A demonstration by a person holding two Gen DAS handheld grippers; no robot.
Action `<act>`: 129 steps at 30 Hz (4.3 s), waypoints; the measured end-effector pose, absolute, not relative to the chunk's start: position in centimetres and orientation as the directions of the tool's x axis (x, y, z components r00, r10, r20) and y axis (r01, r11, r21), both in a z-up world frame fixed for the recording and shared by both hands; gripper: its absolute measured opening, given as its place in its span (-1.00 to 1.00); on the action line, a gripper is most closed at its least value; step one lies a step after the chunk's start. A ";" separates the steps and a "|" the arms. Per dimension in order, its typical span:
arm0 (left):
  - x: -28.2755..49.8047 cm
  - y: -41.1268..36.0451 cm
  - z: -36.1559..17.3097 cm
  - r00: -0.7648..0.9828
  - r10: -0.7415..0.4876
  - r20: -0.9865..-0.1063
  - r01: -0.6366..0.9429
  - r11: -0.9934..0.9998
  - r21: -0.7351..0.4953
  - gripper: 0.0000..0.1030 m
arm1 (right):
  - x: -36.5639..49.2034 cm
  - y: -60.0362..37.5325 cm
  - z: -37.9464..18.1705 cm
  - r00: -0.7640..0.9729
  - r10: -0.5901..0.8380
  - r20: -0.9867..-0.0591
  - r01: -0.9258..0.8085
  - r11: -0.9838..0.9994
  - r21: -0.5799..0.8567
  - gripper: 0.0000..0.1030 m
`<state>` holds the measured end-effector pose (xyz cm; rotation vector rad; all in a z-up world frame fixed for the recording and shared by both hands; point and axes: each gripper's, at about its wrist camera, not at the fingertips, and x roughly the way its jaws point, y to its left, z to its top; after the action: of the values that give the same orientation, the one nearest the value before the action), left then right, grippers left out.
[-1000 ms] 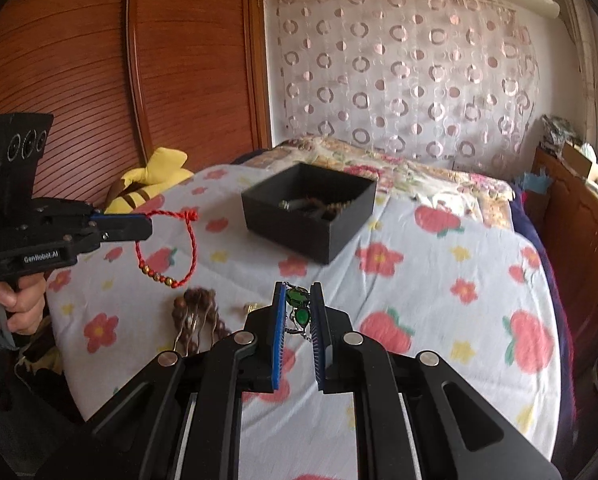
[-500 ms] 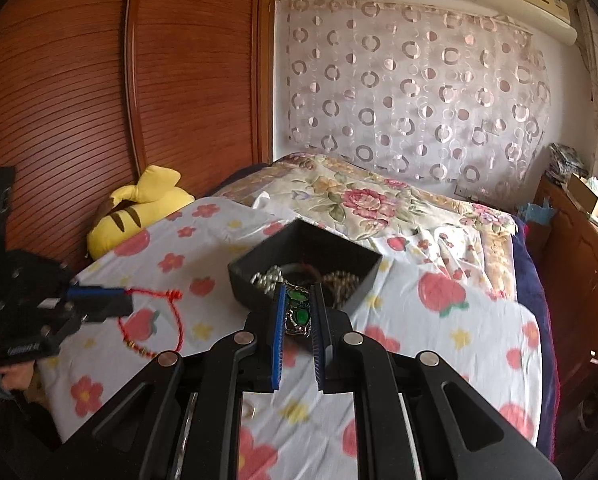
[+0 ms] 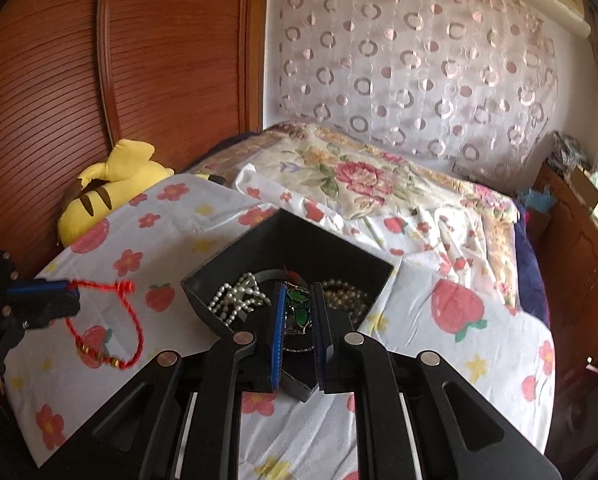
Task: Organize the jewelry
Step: 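Lower both held pieces into the black box and open both grippers, then move both grippers back to the pile, opening over the bead bracelet and hairpins, then grasp the brown bead bracelet with the left gripper while the right grasps the silver butterfly hairpins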
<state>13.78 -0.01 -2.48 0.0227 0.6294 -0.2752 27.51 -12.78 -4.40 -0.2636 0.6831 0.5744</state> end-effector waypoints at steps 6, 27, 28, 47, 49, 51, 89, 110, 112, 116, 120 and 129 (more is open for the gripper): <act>16.5 0.1 -2.1 0.764 -0.250 -0.594 0.264 0.962 -0.065 -0.96 | 27.6 -13.4 -4.8 0.621 0.419 -0.663 -0.575 0.818 -0.022 -0.71; 28.1 -1.8 -3.2 0.728 -0.168 -0.664 0.183 0.982 -0.047 -0.96 | 24.9 -19.2 -5.6 0.643 0.418 -0.642 -0.547 0.837 -0.003 -0.71; 28.4 -1.8 -3.3 0.730 -0.160 -0.665 0.174 0.984 -0.045 -0.96 | 24.6 -19.3 -5.6 0.643 0.421 -0.640 -0.550 0.835 -0.003 -0.71; 20.9 -2.3 -3.6 0.796 -0.145 -0.588 0.188 0.982 0.012 0.81 | 18.4 -19.8 -6.6 0.604 0.512 -0.612 -0.612 0.789 0.055 -0.71; 19.5 -2.2 -3.8 0.800 -0.155 -0.580 0.198 0.980 0.010 0.85 | 17.6 -19.8 -6.9 0.593 0.519 -0.616 -0.621 0.781 0.061 -0.71; 18.1 -2.0 -4.2 0.797 -0.168 -0.580 0.209 0.978 0.004 0.85 | 16.7 -19.6 -7.2 0.583 0.527 -0.619 -0.630 0.774 0.066 -0.71; 5.2 1.2 -8.7 0.764 -0.199 -0.614 0.197 0.978 -0.071 0.85 | 8.2 -13.5 -13.0 0.555 0.424 -0.716 -0.605 0.796 0.003 0.63; 6.1 0.1 -9.5 0.730 -0.192 -0.656 0.201 0.978 -0.062 0.85 | 7.9 -16.5 -11.2 0.624 0.433 -0.651 -0.578 0.816 -0.011 0.30; 6.6 -0.2 -9.6 0.722 -0.190 -0.666 0.206 0.977 -0.056 0.85 | 7.8 -17.1 -11.0 0.628 0.442 -0.640 -0.579 0.815 -0.004 0.30; 7.7 -0.6 -9.4 0.709 -0.214 -0.671 0.222 0.972 -0.076 0.85 | 7.7 -18.2 -10.4 0.644 0.449 -0.620 -0.573 0.819 -0.001 0.30; 9.1 -0.9 -9.2 0.679 -0.257 -0.687 0.255 0.961 -0.108 0.49 | 7.5 -18.9 -9.9 0.655 0.452 -0.605 -0.571 0.821 -0.005 0.30; 12.1 -2.9 -10.7 0.571 -0.267 -0.777 0.333 0.940 -0.078 -0.36 | 7.4 -20.2 -9.1 0.676 0.457 -0.579 -0.562 0.827 -0.003 0.30</act>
<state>12.07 -2.87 -10.71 0.0800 0.8969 -0.3522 7.38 -20.21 -9.08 -0.1870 0.5975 0.5764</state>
